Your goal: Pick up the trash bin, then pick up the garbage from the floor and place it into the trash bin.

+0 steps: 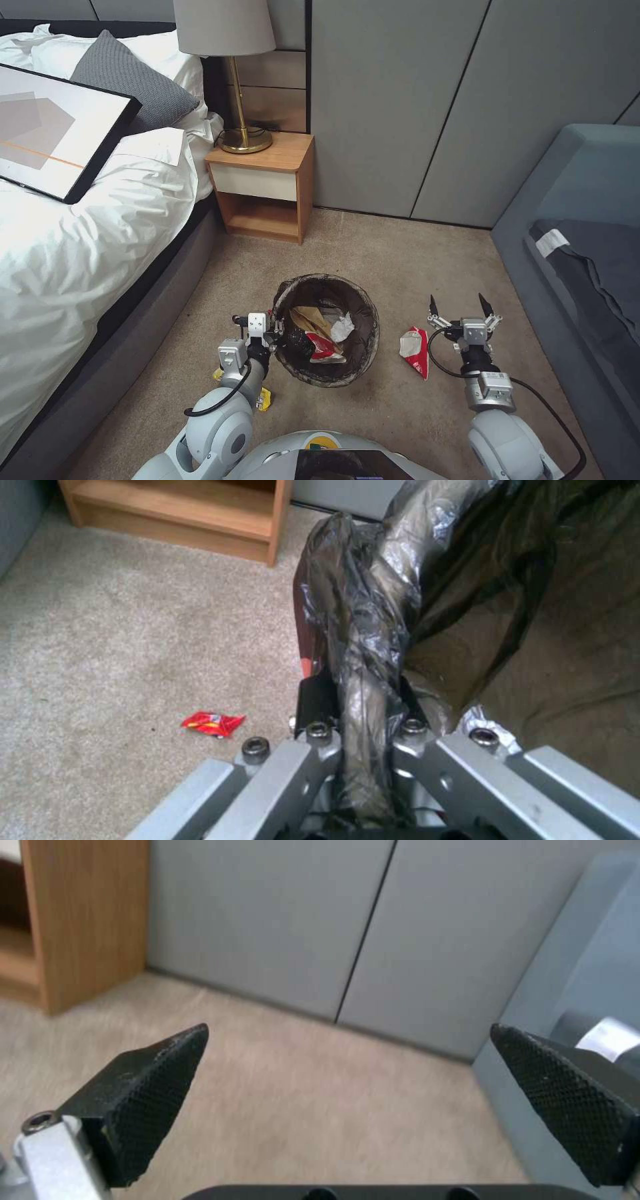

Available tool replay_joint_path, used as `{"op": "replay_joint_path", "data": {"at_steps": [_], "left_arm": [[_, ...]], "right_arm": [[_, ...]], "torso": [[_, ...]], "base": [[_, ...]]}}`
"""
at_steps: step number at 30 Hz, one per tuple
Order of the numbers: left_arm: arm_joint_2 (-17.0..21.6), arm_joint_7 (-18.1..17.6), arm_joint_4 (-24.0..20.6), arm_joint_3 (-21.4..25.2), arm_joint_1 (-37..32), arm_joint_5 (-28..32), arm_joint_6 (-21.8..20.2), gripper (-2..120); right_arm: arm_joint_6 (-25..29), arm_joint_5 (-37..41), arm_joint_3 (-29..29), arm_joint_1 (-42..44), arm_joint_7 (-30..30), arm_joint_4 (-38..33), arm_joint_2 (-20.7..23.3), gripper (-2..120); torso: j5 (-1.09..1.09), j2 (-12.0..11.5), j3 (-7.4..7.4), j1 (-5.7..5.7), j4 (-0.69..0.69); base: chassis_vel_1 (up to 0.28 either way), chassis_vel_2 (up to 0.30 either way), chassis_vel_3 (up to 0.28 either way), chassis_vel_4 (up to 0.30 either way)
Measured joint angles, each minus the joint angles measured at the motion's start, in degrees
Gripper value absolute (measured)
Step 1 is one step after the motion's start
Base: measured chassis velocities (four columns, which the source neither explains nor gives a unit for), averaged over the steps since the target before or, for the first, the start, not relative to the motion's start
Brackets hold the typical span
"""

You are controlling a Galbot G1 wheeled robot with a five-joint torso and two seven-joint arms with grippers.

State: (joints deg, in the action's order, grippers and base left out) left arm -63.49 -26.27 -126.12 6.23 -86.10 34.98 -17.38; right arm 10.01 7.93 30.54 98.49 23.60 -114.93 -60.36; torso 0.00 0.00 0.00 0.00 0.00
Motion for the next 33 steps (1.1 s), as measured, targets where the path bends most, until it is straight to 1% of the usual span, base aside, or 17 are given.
{"op": "replay_joint_path", "data": {"at_steps": [1,4,5,8,9,11,12,14,16,18,20,25,27,29,31,33], "left_arm": [[0.0,0.0,0.0,0.0,0.0,0.0,0.0,2],[-0.1,0.0,0.0,0.0,0.0,-0.1,0.0,2],[-0.1,0.0,0.0,0.0,0.0,-0.1,0.0,2],[-0.1,0.0,0.0,0.0,0.0,-0.1,0.0,2],[-0.1,0.0,0.0,0.0,0.0,-0.1,0.0,2],[0.0,0.0,0.0,-0.1,0.0,0.0,0.0,2],[0.0,-0.1,0.0,-0.1,0.1,0.0,-0.1,2],[0.0,-0.1,0.0,-0.2,0.1,0.0,-0.1,2],[0.0,-0.1,0.0,-0.4,0.3,0.1,-0.1,2],[0.0,-0.1,0.0,-0.5,0.3,0.1,-0.2,2],[0.0,-0.1,0.2,-0.7,0.5,0.2,-0.2,2],[0.1,-0.1,0.2,-0.7,0.6,0.4,-0.2,2],[0.2,-0.1,0.2,-0.6,0.6,0.7,-0.3,2],[0.3,-0.1,0.1,-0.5,0.6,0.7,-0.3,2],[0.4,-0.1,0.1,-0.5,0.7,0.9,-0.3,2],[0.4,-0.1,0.1,-0.5,0.7,1.0,-0.3,2]], "right_arm": [[0.0,0.0,0.0,0.0,0.0,0.0,0.0,100],[-4.2,9.3,-1.3,-1.9,-2.4,2.7,3.9,100],[-4.2,9.3,-1.3,-1.9,-2.4,2.7,3.9,100],[-5.7,14.9,-2.1,-3.3,-4.7,4.6,5.4,100],[-5.7,14.9,-2.1,-3.3,-4.7,4.6,5.4,100],[-7.3,19.3,-3.0,-4.9,-6.6,6.3,6.2,100],[-7.7,20.4,-3.3,-5.4,-7.1,6.8,6.4,100],[-7.9,20.9,-3.5,-5.7,-7.4,7.2,6.5,100],[-9.1,22.5,-4.8,-8.1,-8.2,9.5,6.5,100],[-9.3,22.9,-5.3,-8.7,-8.3,10.1,6.3,100],[-9.8,23.4,-6.8,-10.8,-8.4,12.3,5.7,100],[-9.8,23.5,-8.8,-13.1,-8.7,15.7,4.5,100],[-9.7,23.5,-9.9,-14.3,-8.9,18.3,3.6,100],[-9.7,23.5,-10.1,-14.5,-8.9,18.7,3.4,100],[-9.1,23.1,-10.9,-15.7,-9.0,21.9,2.3,100],[-8.9,22.9,-11.3,-16.3,-9.0,23.2,1.7,100]], "torso": [[0.00,0.0,0.00,0.00,0.00],[0.00,0.0,0.00,0.00,0.00],[0.00,0.0,0.00,0.00,0.00],[0.00,0.0,0.00,0.00,0.00],[0.00,0.0,0.00,0.00,0.00],[0.00,0.0,0.00,0.00,0.01],[0.00,0.0,0.00,0.00,0.00],[0.00,0.0,0.00,0.00,0.00],[-0.01,0.0,0.00,0.00,0.01],[-0.02,0.0,0.00,0.00,0.01],[-0.01,0.0,0.00,0.00,0.00],[0.00,0.0,0.01,0.00,0.00],[-0.01,0.0,0.01,0.00,0.00],[-0.01,0.0,0.01,0.00,0.00],[-0.02,0.0,0.01,0.00,0.00],[0.00,0.0,0.01,0.00,0.00]], "base": [[0.000,0.000,0.000,0.000],[0.000,0.000,0.000,0.000],[0.000,0.000,0.000,0.000],[0.000,0.000,0.000,0.000],[0.000,0.000,0.000,0.000],[0.000,0.000,0.000,0.000],[0.000,0.000,0.000,0.000],[0.000,0.000,0.000,0.000],[0.000,0.000,0.000,0.000],[0.000,0.000,0.000,0.000],[0.000,0.000,0.000,0.000],[0.000,0.000,0.000,0.000],[0.000,0.000,0.000,0.000],[0.000,0.000,0.000,0.000],[0.000,0.000,0.000,0.000],[0.000,0.000,0.000,0.000]]}}
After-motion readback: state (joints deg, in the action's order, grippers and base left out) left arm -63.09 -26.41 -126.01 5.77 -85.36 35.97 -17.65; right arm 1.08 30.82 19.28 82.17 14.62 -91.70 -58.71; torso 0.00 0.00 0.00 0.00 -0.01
